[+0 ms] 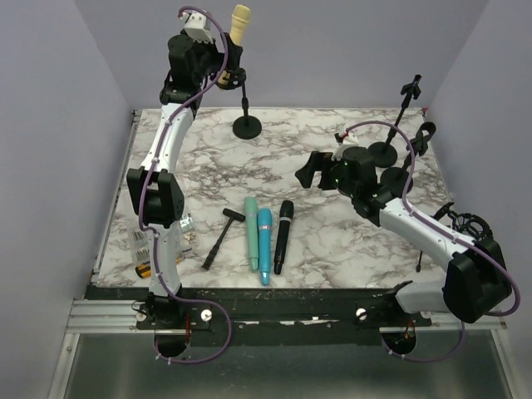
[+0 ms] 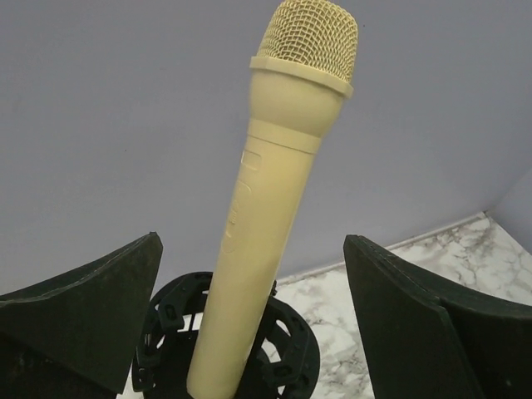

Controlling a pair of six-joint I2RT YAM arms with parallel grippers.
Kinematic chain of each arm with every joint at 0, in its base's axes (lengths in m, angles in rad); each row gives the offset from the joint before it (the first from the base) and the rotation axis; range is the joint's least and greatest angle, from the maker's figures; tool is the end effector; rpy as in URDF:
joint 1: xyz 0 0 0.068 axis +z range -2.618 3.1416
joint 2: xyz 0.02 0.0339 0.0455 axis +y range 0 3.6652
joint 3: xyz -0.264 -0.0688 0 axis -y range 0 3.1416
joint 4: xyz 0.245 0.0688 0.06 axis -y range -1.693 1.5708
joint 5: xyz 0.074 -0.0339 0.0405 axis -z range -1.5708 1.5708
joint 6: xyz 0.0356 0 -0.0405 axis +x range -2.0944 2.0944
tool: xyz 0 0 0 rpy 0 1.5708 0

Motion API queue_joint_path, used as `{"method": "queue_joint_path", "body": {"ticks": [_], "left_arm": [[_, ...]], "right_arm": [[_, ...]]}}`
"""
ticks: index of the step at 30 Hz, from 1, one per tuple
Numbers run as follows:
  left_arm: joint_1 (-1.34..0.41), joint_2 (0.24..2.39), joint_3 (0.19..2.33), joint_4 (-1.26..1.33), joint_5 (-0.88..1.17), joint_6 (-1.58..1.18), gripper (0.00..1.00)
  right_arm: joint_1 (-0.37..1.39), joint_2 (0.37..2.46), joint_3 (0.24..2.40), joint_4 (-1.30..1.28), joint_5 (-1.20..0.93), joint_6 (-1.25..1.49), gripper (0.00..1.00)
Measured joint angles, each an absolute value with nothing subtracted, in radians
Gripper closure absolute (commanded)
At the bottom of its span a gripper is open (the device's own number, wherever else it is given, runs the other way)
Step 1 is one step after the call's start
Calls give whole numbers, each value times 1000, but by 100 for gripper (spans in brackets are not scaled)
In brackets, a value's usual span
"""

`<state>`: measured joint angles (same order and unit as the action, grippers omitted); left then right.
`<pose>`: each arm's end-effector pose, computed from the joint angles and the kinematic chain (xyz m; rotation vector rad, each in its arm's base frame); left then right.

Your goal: Remove the microphone from the stand

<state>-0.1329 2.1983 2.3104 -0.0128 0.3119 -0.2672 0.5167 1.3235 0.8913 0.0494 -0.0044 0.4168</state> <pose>0.5131 -0.0796 0.4249 0.1570 1.4925 -0.5524 0.2648 0.1506 0.2804 -0.1031 2.0024 0.6133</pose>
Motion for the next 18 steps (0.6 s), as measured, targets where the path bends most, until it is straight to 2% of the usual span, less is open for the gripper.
{"method": "queue_joint_path", "body": {"ticks": [6, 16, 18], "left_arm": [[-157, 2210, 2299, 77, 217, -250, 25], [-173, 2276, 2313, 178, 142, -251, 24], [-173, 2294, 2319, 184, 136, -251, 27]], "right_arm": [[517, 1351, 895, 52, -4, 409, 0], [517, 1364, 895, 54, 2, 391, 0], [517, 1367, 895, 56, 3, 391, 0]]}}
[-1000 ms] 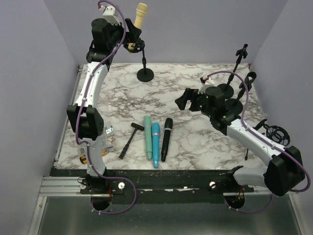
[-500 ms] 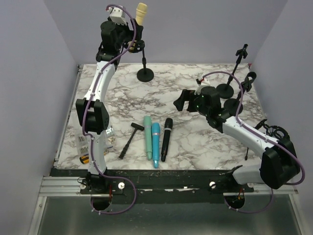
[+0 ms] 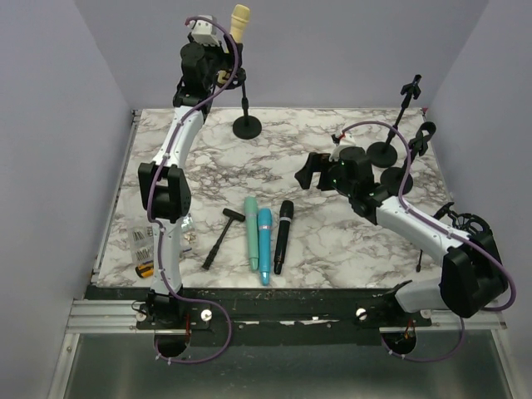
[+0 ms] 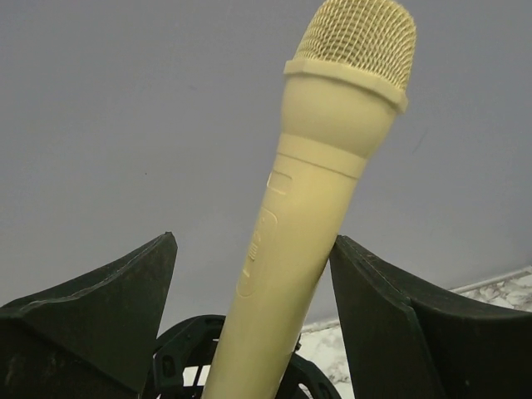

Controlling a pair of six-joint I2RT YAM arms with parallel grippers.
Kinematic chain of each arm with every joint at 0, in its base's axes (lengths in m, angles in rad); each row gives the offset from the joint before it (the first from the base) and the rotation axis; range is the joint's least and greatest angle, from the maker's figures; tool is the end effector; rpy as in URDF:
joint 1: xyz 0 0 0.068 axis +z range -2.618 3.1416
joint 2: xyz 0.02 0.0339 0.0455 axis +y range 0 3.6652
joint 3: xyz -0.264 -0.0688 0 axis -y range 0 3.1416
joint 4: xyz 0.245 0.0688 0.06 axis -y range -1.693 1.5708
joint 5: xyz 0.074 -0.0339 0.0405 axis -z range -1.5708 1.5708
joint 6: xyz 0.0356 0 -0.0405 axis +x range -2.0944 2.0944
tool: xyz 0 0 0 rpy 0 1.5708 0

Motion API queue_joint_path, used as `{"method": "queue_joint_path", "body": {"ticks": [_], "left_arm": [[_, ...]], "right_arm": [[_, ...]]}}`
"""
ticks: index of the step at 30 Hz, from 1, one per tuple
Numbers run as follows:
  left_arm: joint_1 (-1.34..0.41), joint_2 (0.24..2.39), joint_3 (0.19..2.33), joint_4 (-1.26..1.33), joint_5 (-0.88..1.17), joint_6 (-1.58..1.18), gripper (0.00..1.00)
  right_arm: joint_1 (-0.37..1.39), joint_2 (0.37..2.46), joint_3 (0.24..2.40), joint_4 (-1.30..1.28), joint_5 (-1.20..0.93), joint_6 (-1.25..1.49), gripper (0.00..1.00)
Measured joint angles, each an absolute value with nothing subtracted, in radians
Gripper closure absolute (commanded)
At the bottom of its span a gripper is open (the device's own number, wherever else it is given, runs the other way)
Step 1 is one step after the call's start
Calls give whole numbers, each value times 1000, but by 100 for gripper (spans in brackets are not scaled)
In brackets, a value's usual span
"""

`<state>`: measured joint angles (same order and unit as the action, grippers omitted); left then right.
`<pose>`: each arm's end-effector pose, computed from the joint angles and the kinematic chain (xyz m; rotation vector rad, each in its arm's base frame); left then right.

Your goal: Remove the microphone from the stand

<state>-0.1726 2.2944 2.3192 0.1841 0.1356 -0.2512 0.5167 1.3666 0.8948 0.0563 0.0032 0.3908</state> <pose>0.5362 -0.0984 0.4001 0.0610 1.3766 -0.4476 0.2715 0.1542 0.2699 -0.1258 2.0298 0.5781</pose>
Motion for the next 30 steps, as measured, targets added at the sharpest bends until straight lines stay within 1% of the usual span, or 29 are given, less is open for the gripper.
{"method": "queue_joint_path", "body": {"ticks": [5, 9, 11, 13, 16, 20, 22, 30], "left_arm": [[-174, 2329, 2320, 208, 123, -249, 39], [-175, 2334, 2321, 246, 118, -236, 53], [-176, 2334, 2325, 255, 118, -228, 64], [-179, 2336, 2334, 264, 118, -205, 71], [-184, 2336, 2346, 270, 119, -176, 77], [-189, 2336, 2353, 276, 119, -142, 97], [-192, 2336, 2356, 274, 119, -125, 99], [-205, 2278, 2359, 242, 113, -66, 100]], "right_arm": [[517, 1385, 895, 59, 6, 391, 0], [517, 1401, 899, 59, 6, 390, 0], [517, 1402, 903, 58, 6, 391, 0], [517, 1402, 909, 58, 6, 390, 0], [517, 1402, 913, 59, 7, 390, 0], [517, 1402, 913, 59, 7, 391, 0], [517, 1402, 914, 59, 6, 391, 0], [517, 1384, 914, 59, 6, 392, 0]]}}
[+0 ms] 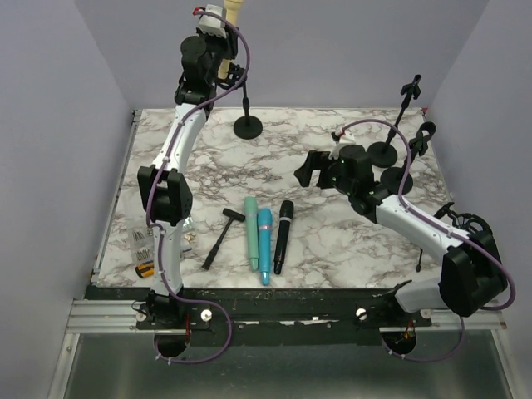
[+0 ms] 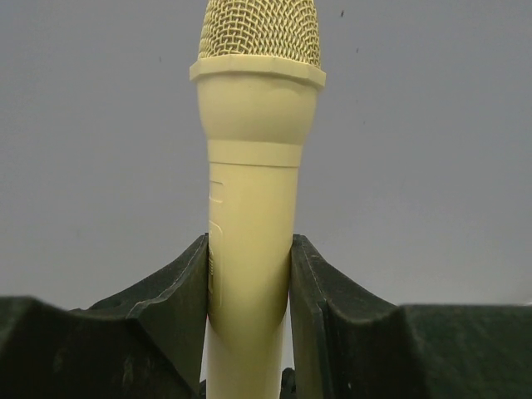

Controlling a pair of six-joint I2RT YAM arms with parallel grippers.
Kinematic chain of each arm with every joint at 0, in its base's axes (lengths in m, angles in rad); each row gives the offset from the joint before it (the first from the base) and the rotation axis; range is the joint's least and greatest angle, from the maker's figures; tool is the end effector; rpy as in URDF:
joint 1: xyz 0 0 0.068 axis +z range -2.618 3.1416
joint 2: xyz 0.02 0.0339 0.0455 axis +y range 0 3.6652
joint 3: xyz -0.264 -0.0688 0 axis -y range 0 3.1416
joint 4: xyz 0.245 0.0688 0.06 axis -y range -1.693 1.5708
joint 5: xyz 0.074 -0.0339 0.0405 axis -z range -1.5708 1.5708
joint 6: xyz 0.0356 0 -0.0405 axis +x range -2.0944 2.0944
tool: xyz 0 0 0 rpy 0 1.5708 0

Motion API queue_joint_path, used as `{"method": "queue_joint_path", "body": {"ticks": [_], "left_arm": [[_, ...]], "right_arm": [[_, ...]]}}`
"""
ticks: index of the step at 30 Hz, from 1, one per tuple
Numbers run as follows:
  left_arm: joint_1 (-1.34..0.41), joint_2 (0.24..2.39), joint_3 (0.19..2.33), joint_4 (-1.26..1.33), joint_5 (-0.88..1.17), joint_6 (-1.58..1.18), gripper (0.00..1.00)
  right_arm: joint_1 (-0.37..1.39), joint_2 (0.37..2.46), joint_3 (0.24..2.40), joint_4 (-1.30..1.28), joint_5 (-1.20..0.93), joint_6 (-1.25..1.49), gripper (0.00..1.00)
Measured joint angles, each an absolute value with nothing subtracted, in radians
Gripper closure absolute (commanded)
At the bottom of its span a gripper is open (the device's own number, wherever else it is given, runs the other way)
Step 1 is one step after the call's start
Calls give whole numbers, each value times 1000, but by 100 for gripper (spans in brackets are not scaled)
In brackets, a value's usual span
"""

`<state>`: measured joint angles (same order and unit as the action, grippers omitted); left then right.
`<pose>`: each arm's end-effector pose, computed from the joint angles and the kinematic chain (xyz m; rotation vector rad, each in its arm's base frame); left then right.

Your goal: Remove the microphone from the stand

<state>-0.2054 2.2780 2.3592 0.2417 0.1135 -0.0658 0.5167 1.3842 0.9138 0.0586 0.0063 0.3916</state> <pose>0.5225 -0.1130 0.4286 0.1859 1.2420 -0.3056 0.2758 0.1564 0.2715 -0.1227 2.0258 0.5769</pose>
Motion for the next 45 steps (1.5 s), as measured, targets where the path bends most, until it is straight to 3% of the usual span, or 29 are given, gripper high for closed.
{"method": "queue_joint_path", "body": {"ticks": [7, 12, 17, 23, 28, 33, 37, 45], "left_arm": [[-222, 2101, 2355, 156, 109, -42, 100], [-237, 1837, 2234, 3, 111, -155, 100], [-245, 1475, 1800, -26, 210, -395, 100], [-378, 1246, 1248, -16, 307, -615, 100], [-603, 1221, 937, -48, 277, -768, 100], [-813, 1219, 817, -47, 170, -893, 100], [-928, 1274, 845, -49, 18, -960, 100], [-1028, 1647, 1115, -183, -234, -1040, 100]], "right_arm": [[517, 1361, 937, 26, 20, 377, 0], [517, 1306, 941, -27, 56, 393, 0], [517, 1203, 933, -57, 67, 425, 0], [517, 1001, 818, -67, 94, 509, 0], [517, 829, 741, -73, 99, 583, 0], [517, 657, 706, -98, 118, 635, 0], [517, 546, 686, -117, 149, 654, 0], [517, 503, 681, -181, 207, 646, 0]]}}
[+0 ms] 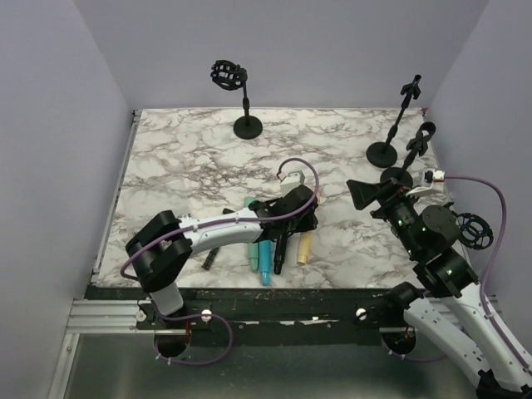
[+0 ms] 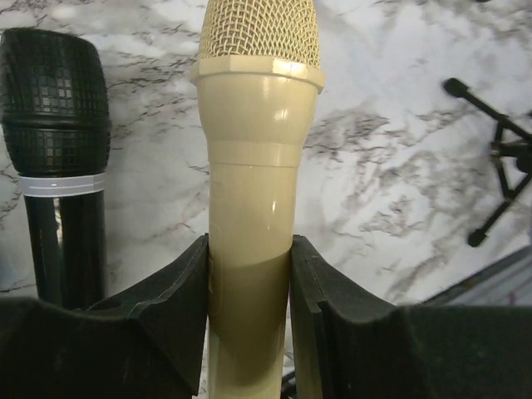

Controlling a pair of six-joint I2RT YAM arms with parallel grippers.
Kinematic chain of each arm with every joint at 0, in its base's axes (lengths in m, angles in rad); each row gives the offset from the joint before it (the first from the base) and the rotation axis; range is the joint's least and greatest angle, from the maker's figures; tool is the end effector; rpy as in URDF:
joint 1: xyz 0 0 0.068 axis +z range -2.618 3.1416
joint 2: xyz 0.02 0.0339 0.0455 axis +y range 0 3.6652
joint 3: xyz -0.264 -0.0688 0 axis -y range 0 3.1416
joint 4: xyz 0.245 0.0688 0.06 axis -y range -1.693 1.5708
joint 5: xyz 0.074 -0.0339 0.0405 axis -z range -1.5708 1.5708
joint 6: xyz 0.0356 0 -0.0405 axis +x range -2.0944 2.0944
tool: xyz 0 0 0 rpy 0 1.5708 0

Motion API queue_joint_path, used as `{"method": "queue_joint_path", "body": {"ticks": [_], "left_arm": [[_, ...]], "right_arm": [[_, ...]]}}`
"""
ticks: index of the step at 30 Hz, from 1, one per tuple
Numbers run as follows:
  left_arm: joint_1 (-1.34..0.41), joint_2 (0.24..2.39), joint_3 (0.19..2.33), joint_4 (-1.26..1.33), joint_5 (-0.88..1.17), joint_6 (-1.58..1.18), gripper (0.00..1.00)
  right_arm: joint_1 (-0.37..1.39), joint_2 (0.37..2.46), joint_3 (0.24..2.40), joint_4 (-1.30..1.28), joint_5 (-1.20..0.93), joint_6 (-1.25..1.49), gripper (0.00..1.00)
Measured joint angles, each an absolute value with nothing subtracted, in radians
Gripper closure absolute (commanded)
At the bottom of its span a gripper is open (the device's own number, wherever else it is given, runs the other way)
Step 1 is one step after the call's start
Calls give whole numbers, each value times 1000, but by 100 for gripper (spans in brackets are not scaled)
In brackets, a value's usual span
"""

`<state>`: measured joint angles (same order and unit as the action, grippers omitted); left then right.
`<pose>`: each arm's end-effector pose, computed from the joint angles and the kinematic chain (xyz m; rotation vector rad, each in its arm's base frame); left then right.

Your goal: Remove the microphone from the stand

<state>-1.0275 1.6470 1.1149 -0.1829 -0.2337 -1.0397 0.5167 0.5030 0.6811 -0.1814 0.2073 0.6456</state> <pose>0.1951 -0.3071 0.2329 -0.1429 2.3954 -0.7950 0.1149 0.0569 0.3429 0.2711 1.6011 0.7434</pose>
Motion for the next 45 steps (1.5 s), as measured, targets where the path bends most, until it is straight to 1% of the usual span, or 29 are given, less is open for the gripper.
{"method": "queue_joint_path", "body": {"ticks": [6, 15, 16, 17, 20, 22, 26, 29, 35, 45], "left_arm": [[-1037, 1755, 1126, -213, -287, -1014, 100], [-1062, 1785, 1069, -156, -303, -984, 100], [-1062, 1790, 1064, -153, -303, -982, 99], [-1061, 1795, 1059, -152, -303, -979, 97], [-1062, 1803, 1054, -148, -302, -975, 84], [-1061, 1803, 1054, -144, -302, -976, 78], [-1060, 1812, 1054, -135, -292, -976, 71], [-1058, 1812, 1052, -128, -286, -976, 62], [-1053, 1810, 1041, -111, -269, -970, 48], [-1055, 1781, 1006, -77, -242, -953, 41]], "right_arm": [[517, 503, 672, -212, 228, 635, 0], [517, 531, 639, -221, 231, 628, 0], [517, 538, 634, -221, 230, 628, 1], [517, 545, 629, -222, 229, 628, 0], [517, 564, 618, -222, 218, 631, 0], [517, 569, 607, -221, 214, 633, 0], [517, 571, 588, -222, 208, 639, 0], [517, 571, 587, -222, 205, 640, 0], [517, 571, 586, -223, 204, 640, 0], [517, 570, 586, -223, 204, 640, 0]]}}
